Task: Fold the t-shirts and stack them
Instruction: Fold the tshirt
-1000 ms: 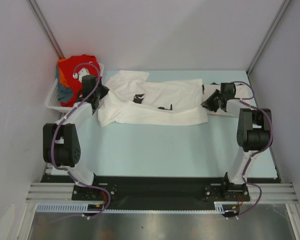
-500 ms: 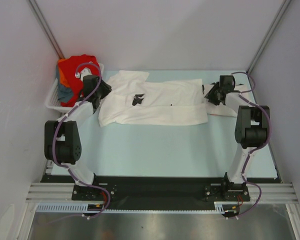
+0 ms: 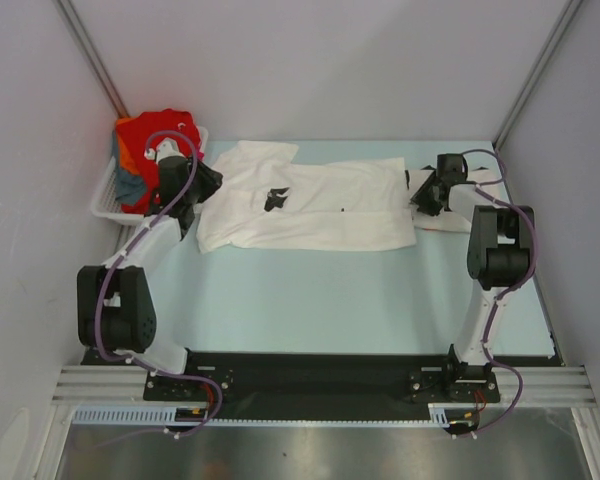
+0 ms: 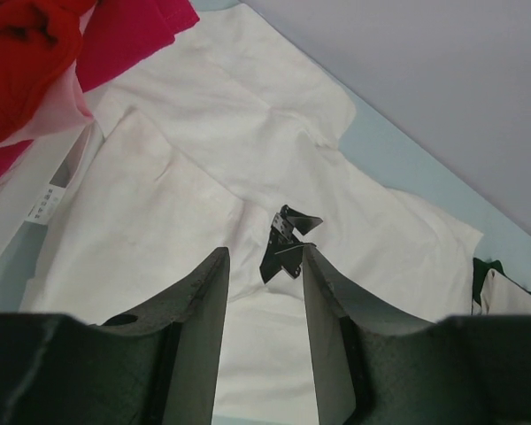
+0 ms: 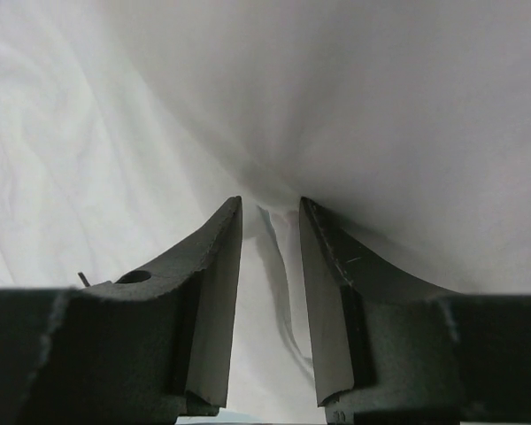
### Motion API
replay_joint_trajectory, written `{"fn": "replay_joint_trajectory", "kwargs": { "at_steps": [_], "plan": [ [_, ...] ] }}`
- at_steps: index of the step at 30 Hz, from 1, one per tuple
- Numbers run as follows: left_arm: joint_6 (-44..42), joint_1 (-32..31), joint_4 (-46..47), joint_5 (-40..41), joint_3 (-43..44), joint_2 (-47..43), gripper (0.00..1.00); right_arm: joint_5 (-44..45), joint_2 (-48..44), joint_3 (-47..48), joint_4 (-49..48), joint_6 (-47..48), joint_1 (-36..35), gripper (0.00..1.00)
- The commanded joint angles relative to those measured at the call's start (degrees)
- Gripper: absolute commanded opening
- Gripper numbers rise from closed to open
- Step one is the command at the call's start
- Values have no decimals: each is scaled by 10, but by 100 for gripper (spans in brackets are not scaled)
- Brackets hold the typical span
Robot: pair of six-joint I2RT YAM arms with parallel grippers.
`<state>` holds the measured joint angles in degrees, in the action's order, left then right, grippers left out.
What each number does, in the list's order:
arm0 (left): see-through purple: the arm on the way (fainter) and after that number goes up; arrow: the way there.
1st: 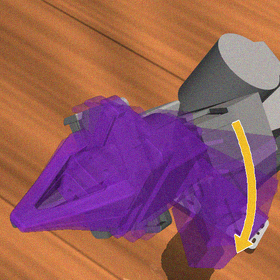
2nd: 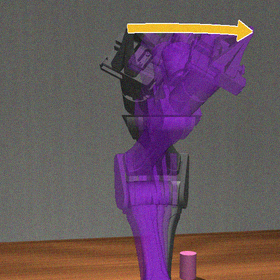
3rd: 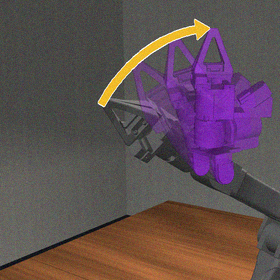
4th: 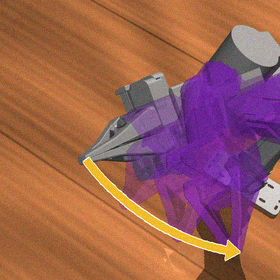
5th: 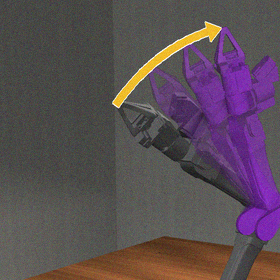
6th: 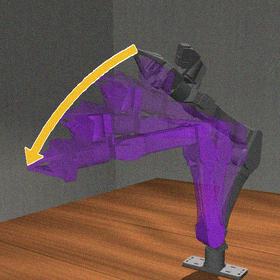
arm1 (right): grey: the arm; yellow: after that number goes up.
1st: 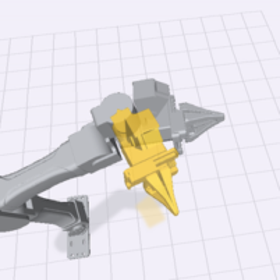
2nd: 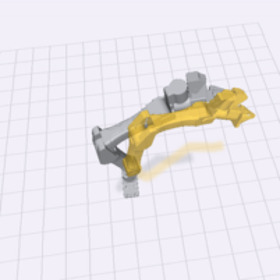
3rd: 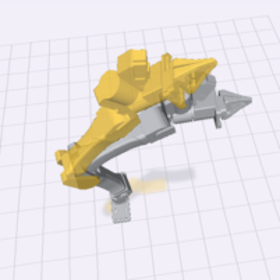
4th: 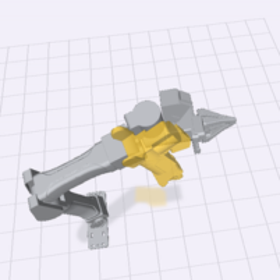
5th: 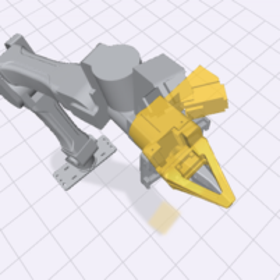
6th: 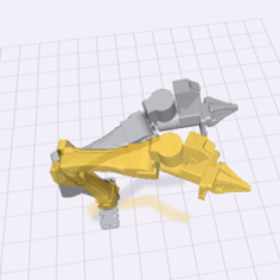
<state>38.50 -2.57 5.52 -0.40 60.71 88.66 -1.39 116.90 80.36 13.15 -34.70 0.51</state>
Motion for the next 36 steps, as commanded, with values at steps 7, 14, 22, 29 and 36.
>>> {"fn": "replay_joint_trajectory", "kwargs": {
  "at_steps": [7, 14, 22, 29, 36],
  "plan": [
    [4, -11, 15, -3, -36, -55, 44, 32, -25, -14, 18, 12, 47, 38],
    [15, -26, 22, 1, -96, -108, 44, 4, -85, -59, -8, 3, 24, 43],
    [67, -31, 106, -21, -215, -174, 46, -40, -214, -204, -100, -34, -3, 54],
    [101, -39, 110, 39, -299, -198, 46, 9, -352, -353, -155, -63, -75, 70],
    [141, -40, 146, 86, -310, -149, 46, 34, -375, -417, -229, -135, -97, 67]
  ]
}}
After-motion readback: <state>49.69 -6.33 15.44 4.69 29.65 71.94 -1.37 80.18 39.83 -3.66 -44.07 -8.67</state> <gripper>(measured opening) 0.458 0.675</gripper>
